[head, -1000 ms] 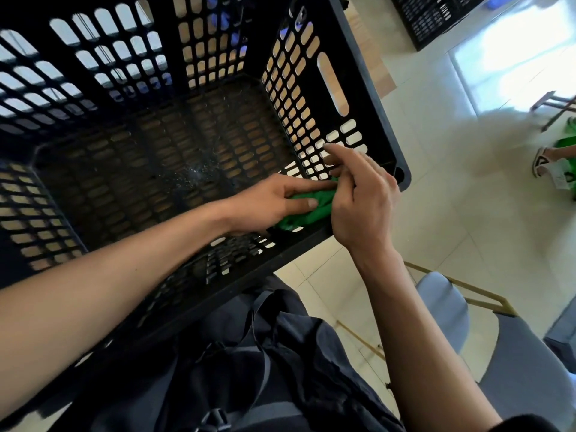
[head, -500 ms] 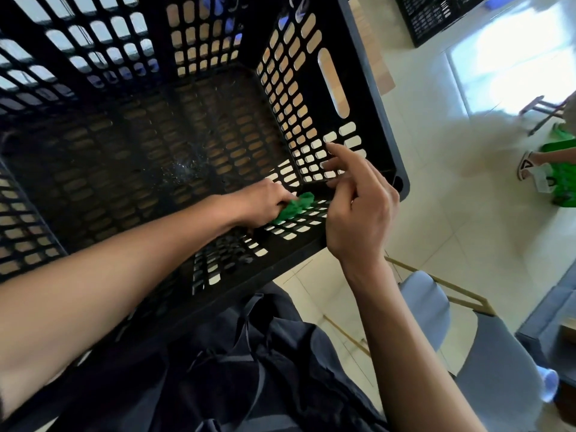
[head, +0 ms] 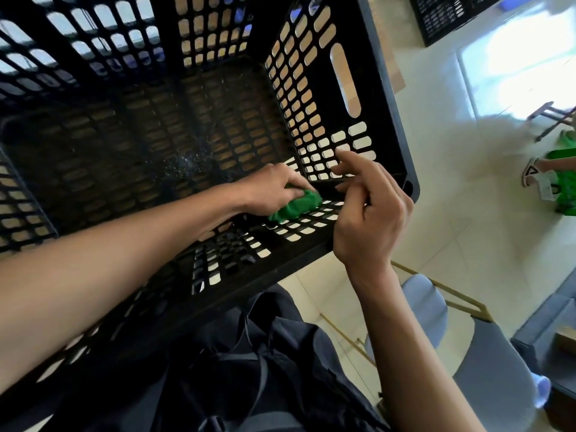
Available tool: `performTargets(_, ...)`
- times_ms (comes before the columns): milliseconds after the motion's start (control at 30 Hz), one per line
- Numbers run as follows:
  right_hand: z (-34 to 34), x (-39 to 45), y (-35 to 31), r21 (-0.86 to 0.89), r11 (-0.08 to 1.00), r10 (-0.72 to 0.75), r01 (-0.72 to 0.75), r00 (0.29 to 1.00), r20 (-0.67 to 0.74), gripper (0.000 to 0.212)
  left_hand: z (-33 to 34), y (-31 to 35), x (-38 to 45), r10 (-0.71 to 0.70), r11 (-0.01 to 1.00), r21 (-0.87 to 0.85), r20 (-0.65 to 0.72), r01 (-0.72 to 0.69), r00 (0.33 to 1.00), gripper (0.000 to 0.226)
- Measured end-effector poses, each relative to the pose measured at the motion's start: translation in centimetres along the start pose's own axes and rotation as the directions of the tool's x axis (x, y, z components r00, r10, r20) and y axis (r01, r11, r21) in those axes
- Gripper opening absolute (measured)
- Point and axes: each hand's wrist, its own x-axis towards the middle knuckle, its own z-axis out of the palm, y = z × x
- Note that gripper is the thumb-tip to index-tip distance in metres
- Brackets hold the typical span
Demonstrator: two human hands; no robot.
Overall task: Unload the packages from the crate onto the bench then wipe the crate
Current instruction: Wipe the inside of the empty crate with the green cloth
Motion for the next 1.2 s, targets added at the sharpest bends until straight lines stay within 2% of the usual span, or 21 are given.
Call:
performTargets(133,0.0,0.1,0.1,0.003,1.0,0.002,-0.002,1.0,0.007,0.041,-0.3,1.6,-1.8,0.096,0.992,-0.085,-0.012,-0.097,0.995,0.027)
performTargets(233,-0.1,0.1,0.1,-0.004,1.0,-0.006,0.006,1.0,0.002,0.04,-0.4,2.8,-2.2,0.135,0.935,-0.317,-0.095,-0.158,0.986,0.025)
performTargets(333,-0.1,0.3,0.1,-0.005,1.0,-0.017,0.016,1.0,-0.012,0.04,0.0,4.3,-1.9,0.196,0.908,-0.373,-0.024,-0.191,0.98,0.025)
performTargets(467,0.0,0.1,0.1,0.026,0.999,-0.029,0.03,0.999,-0.042,0.038,1.1,3.6,-1.4,0.201,0.97,-0.161,0.116,-0.182,0.973,0.022)
performTargets(667,0.1,0.1,0.2,0.039,0.998,-0.048,0.05,0.997,-0.062,0.036,1.5,1.0,-0.6,0.191,0.982,0.002,0.05,-0.191,0.98,0.03)
performTargets(833,0.2,0.1,0.2,0.045,0.997,-0.058,0.061,0.996,-0.066,0.036,1.0,-3.5,-0.8,-0.028,0.964,0.267,0.16,-0.016,0.987,0.035)
performTargets(933,0.1,0.1,0.2,0.053,0.997,-0.052,0.056,0.997,-0.063,0.035,0.5,-5.4,-1.1,-0.135,0.948,0.307,0.146,0.084,0.98,0.034)
performTargets(1033,0.2,0.1,0.3,0.05,0.997,-0.054,0.057,0.997,-0.058,0.035,0.4,-5.2,-1.0,-0.126,0.974,0.194,0.044,0.115,0.991,0.03)
performTargets(1133,0.3,0.1,0.2,0.057,0.997,-0.055,0.058,0.997,-0.053,0.036,0.0,-3.0,-0.9,-0.07,0.991,-0.112,-0.011,0.068,0.997,0.025)
performTargets(1200,0.2,0.2,0.3,0.053,0.997,-0.051,0.053,0.998,-0.045,0.036,-1.1,-0.7,-1.4,0.002,0.953,-0.302,0.016,0.003,1.0,0.021)
